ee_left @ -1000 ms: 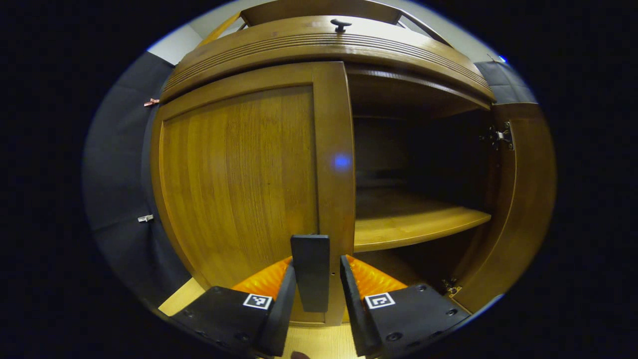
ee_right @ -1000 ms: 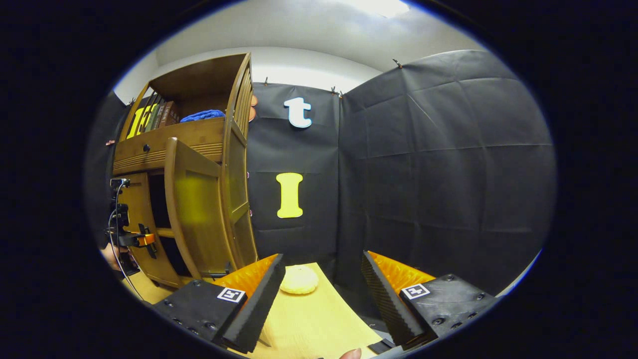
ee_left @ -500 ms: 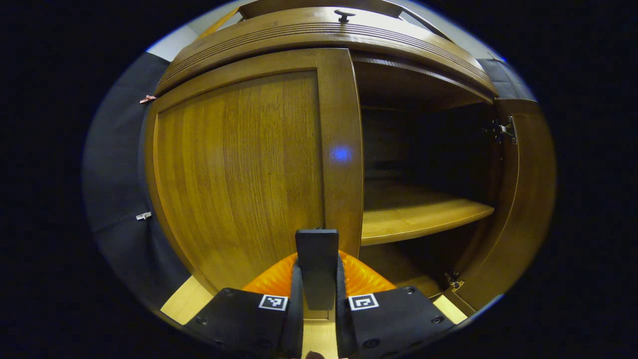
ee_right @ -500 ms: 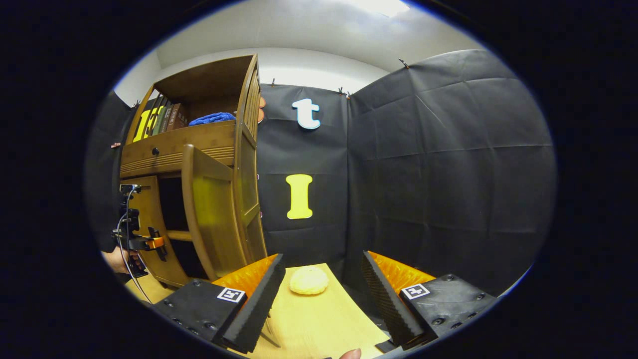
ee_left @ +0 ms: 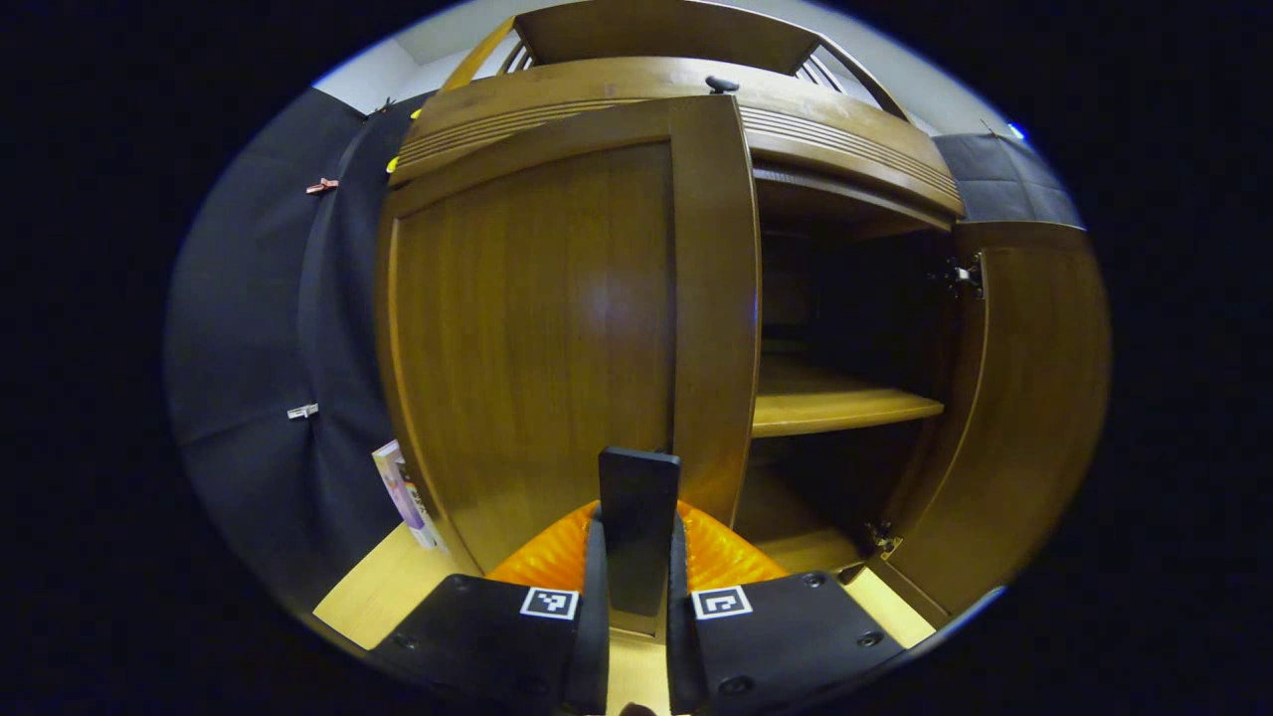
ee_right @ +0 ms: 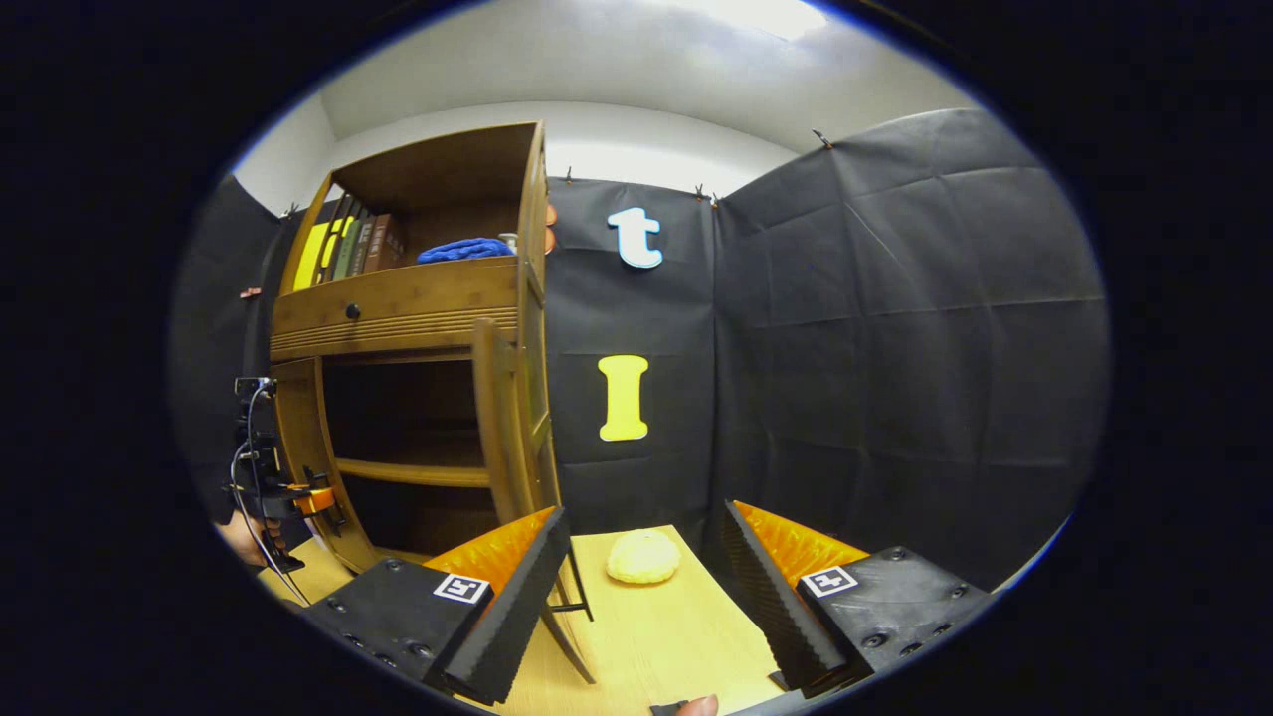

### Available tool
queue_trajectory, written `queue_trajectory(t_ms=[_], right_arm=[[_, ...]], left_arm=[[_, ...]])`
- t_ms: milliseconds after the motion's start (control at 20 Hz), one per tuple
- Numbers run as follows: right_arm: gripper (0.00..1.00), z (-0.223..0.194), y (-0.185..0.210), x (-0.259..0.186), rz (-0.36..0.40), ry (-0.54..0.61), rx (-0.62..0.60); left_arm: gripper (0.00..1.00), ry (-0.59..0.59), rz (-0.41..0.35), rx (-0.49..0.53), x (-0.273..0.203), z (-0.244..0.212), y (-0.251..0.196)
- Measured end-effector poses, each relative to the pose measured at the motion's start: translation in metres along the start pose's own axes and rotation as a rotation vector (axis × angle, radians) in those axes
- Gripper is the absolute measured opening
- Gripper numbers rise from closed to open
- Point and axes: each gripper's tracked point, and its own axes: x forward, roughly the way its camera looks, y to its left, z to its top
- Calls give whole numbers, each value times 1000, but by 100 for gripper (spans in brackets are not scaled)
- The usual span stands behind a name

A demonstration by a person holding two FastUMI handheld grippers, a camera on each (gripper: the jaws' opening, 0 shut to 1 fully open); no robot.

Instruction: Open the right door of the double-door shoe cabinet with the right hand, and open the left door with the left hand.

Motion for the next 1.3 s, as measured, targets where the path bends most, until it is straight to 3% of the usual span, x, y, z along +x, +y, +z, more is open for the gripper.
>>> queue_trajectory(t_ms=[450, 500, 550, 700, 750, 800, 1300], right_arm=[[98, 3, 75, -21, 80, 12, -14], [92, 2, 82, -23, 84, 13, -12], [98, 2, 89, -25, 91, 14, -11], [98, -3, 108, -28, 101, 24, -8], [92, -5, 113, -30, 104, 28, -4], [98, -7, 118, -31, 107, 31, 3], [98, -20, 160, -41, 132, 57, 61]], left_arm=[[27, 1, -41, -5, -1, 1, -1], [26, 0, -44, -9, -3, 1, -2], [26, 0, -47, -9, -3, 2, -1], [26, -1, -50, -5, -5, 6, 0], [26, -3, -50, -8, -5, 7, 0], [25, -4, -50, -8, -5, 7, 0], [18, -21, 11, -15, -7, 17, 9]])
